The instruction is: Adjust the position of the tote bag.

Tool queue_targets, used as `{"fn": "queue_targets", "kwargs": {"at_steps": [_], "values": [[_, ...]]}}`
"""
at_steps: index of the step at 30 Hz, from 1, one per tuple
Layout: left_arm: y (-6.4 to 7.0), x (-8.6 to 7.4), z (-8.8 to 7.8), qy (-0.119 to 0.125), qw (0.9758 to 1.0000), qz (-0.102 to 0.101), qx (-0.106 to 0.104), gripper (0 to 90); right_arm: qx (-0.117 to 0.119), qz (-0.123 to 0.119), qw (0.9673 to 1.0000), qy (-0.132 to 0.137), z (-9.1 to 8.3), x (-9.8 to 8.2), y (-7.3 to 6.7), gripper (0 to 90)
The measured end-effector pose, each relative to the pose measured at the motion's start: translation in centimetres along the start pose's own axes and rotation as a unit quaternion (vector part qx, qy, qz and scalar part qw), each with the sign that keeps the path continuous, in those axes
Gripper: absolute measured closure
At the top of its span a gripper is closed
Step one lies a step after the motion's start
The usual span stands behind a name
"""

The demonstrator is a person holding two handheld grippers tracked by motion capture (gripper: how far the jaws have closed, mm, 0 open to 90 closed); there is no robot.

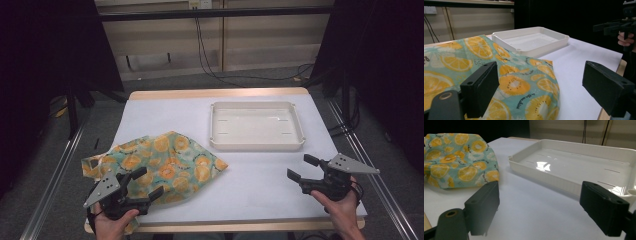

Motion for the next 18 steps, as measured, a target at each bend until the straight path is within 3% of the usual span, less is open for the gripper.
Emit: {"fn": "queue_targets", "kwargs": {"at_steps": [6,9,13,18], "values": [[-0.3,0.1,-0.3,-0.002,1.0000,-0.002,-0.002,14.7,0.000,0.002,1.0000,0.001,-0.1,0.0,0.1,14.6],[-0.4,0.0,-0.3,0.004,0.9999,-0.013,-0.001,17.1,0.003,0.003,1.0000,0.001,-0.1,0.1,0.0,14.8],[-0.7,0.1,-0.7,-0.006,0.9997,-0.001,0.025,20.4,0.009,-0.006,0.9999,0.003,-0.1,0.1,-0.4,15.5],[-0.8,0.7,-1.6,0.007,0.9996,0.006,0.028,22.9,0.013,-0.013,0.9998,0.003,-0.1,0.3,-1.0,16.0]]}}
Point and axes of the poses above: each handheld gripper's, and its own axes: z roughly forward along the jaws, x roughly out of its top, y roughly to its right, the point moved 4 cm from there along z, roughly forward along the jaws, and after that the axes turned 14 degrees about -x, right-handed, at the moved point
